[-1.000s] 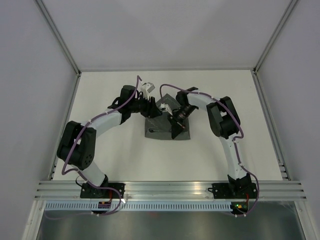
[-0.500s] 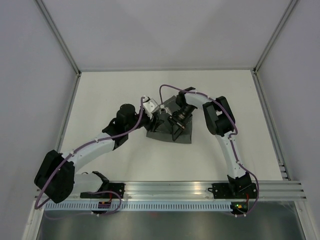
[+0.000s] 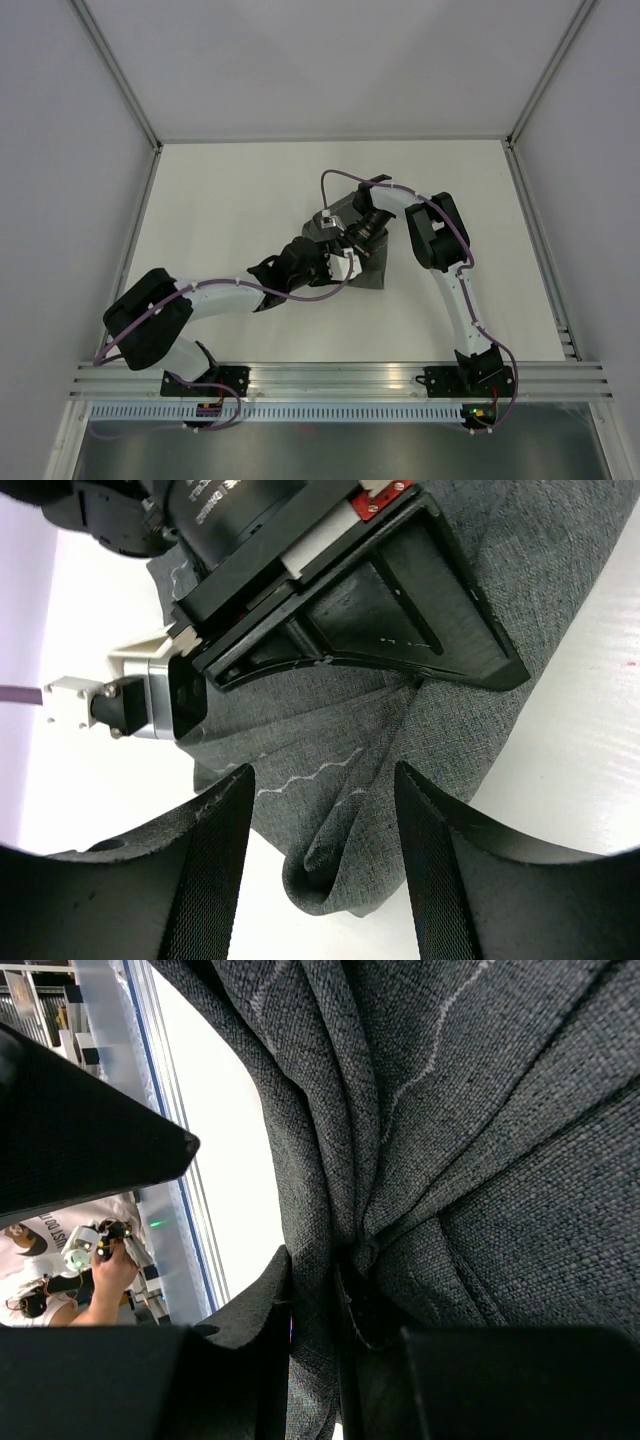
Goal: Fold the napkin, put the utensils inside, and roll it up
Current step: Roll the napkin with the utensil
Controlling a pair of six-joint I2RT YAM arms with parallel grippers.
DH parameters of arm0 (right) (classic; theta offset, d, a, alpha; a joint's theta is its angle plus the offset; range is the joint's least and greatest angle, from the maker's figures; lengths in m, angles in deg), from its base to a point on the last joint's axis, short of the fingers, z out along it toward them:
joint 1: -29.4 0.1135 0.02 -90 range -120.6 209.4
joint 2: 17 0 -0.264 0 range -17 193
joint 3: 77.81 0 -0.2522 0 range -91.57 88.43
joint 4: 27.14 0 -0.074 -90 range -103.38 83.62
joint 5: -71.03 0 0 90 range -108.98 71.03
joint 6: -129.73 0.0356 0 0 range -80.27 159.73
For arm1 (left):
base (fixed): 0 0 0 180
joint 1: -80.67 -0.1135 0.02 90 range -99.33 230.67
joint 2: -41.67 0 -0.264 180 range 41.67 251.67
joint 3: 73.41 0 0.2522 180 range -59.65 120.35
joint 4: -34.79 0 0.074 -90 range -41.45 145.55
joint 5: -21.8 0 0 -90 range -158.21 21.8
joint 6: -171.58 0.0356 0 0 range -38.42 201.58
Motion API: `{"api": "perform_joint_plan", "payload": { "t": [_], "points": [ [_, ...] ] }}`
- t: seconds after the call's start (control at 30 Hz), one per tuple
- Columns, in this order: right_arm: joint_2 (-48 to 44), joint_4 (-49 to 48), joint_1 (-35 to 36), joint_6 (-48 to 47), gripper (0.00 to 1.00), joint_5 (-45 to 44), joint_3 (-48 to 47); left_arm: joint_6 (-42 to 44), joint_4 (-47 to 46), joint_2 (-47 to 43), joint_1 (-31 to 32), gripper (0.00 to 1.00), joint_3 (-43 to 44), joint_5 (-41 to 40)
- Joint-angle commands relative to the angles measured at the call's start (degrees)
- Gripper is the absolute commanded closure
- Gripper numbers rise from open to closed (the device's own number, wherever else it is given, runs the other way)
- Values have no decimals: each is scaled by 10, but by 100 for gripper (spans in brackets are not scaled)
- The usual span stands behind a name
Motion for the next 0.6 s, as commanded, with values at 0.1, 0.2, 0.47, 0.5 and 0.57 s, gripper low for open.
{"api": "perform_joint_plan", "payload": {
  "t": [0.1,0.2,0.47,0.5,0.57],
  "points": [
    [44,-60,-10,-13,88,-111,-1,107,-9,18,24,37,3,0],
    [47,-57,-12,-15,88,-109,-5,103,14,19,33,37,6,17],
    [50,-53,-15,-15,89,-110,-9,102,49,40,46,36,13,42],
    [51,-53,-15,-14,89,-109,-9,101,49,43,46,36,15,48],
    [51,-53,-17,-13,89,-109,-10,98,46,54,46,36,16,51]
  ]
}}
